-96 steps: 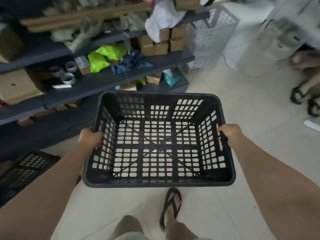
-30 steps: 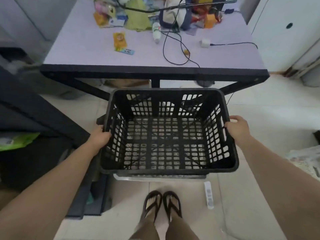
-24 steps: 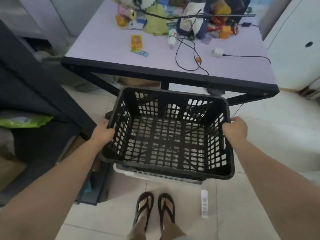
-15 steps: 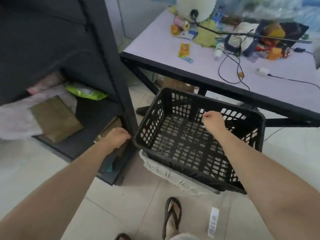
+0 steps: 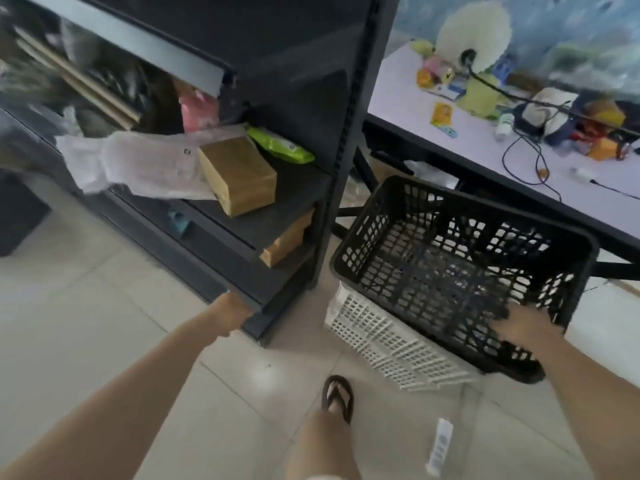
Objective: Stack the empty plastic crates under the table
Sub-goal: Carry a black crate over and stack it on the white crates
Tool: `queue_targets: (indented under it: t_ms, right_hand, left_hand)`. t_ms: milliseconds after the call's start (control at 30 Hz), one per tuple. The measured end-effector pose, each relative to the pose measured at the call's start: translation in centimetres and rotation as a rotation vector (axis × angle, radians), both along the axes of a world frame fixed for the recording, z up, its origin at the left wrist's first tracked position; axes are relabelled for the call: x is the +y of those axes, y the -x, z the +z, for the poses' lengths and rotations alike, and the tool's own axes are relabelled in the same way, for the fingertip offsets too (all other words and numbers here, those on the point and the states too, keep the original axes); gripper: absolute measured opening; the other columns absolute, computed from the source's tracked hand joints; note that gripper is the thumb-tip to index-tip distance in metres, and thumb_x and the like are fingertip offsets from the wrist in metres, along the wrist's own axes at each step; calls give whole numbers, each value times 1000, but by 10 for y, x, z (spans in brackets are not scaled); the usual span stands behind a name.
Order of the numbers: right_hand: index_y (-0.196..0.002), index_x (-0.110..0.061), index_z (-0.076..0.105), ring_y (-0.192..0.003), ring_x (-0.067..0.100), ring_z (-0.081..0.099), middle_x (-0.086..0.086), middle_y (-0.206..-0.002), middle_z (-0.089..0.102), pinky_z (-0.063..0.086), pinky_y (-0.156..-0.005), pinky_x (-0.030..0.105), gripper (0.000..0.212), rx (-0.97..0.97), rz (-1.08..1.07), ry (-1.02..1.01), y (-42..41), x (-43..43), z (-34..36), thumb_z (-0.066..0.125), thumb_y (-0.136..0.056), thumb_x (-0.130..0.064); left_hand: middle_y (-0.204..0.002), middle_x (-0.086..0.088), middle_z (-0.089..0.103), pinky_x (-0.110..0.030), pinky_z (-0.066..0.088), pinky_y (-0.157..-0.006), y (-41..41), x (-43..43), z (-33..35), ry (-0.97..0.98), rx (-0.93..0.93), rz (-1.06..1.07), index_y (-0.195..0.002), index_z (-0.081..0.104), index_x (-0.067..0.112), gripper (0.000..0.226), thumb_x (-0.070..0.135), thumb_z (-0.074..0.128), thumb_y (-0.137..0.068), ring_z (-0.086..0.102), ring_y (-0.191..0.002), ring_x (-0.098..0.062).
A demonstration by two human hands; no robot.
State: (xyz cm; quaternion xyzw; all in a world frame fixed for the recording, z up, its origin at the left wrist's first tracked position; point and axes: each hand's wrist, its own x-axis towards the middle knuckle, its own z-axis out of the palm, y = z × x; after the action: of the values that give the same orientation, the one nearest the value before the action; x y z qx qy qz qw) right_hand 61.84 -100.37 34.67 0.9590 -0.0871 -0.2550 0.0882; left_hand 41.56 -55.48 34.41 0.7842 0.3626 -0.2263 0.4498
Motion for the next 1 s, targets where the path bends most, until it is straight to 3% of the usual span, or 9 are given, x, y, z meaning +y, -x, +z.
queue_targets:
  t_ms: [133, 333, 400, 500, 600, 667, 733, 833, 1000]
  right_hand:
    - [-118, -16, 57, -111, 32, 56, 14, -125, 60, 49, -93, 37, 54, 4, -99, -172, 11, 3, 5, 50, -74, -46]
    - [-142, -17, 40, -142, 30, 29, 16, -156, 24, 37, -109, 44, 64, -186, -35, -180, 5, -44, -2, 56, -82, -31]
    - [-146, -9, 35, -146, 35, 20, 21, -158, 16, 31, -113, 48, 64, -446, 77, -228, -5, -64, -9, 54, -85, -18]
    - [-149, -11, 21, -144, 41, 17, 24, -157, 14, 30, -110, 52, 72, -594, -73, -386, -32, -88, -16, 57, -88, -19]
    - [-134, -13, 35, -117, 30, 52, 10, -130, 53, 43, -101, 47, 59, -360, -558, -743, -63, -100, -15, 65, -83, -18]
    - [-114, -14, 49, -105, 31, 58, 12, -116, 63, 46, -98, 44, 38, -269, -799, -921, -74, -107, -18, 61, -82, 0]
    - [-120, -10, 54, -96, 33, 62, 12, -103, 67, 49, -94, 46, 46, -280, -964, -1031, -85, -119, -22, 60, -78, 9]
    - [-120, -7, 58, -76, 32, 64, 10, -83, 66, 55, -82, 50, 46, -289, -1069, -1115, -97, -136, -26, 58, -77, 10]
    - [-114, -9, 62, -73, 30, 68, 13, -87, 69, 58, -68, 43, 38, -400, -1156, -1239, -114, -147, -28, 64, -77, -1]
  left_hand:
    - [-81, -9, 54, -28, 45, -62, -38, -28, 1, 19, -9, -109, -73, 52, 14, 19, 9, 50, -91, 51, -68, -21]
    - [-91, -8, 53, -34, 44, -78, -153, -70, 0, -8, -26, -165, -100, 54, 14, 8, 18, 49, -95, 51, -83, -21]
    - [-119, -13, 54, -36, 43, -89, -191, -81, -17, -68, 6, -169, -133, 44, 7, 42, 20, 50, -93, 52, -98, -25]
    - [-146, -19, 40, -40, 39, -107, -235, -104, -44, -154, 32, -225, -148, 25, 3, 73, 25, 58, -87, 43, -128, -35]
    - [-144, -28, 39, -39, 38, -108, -267, -116, -69, -274, 133, -248, -145, 25, -8, 77, 28, 59, -86, 40, -131, -40]
    - [-140, -30, 44, -41, 40, -106, -281, -113, -87, -308, 158, -235, -141, 30, -11, 76, 30, 59, -85, 43, -128, -41]
    - [-135, -29, 50, -41, 42, -103, -293, -107, -105, -300, 121, -232, -138, 35, -10, 68, 27, 59, -86, 49, -123, -40]
    - [-127, -23, 57, -40, 45, -99, -305, -124, -86, -215, 0, -185, -134, 46, -3, 49, 16, 57, -91, 54, -116, -38]
    - [-73, -8, 60, -29, 53, -64, -341, -142, -71, -18, -147, -46, -91, 60, 2, 7, 4, 54, -92, 59, -71, -24]
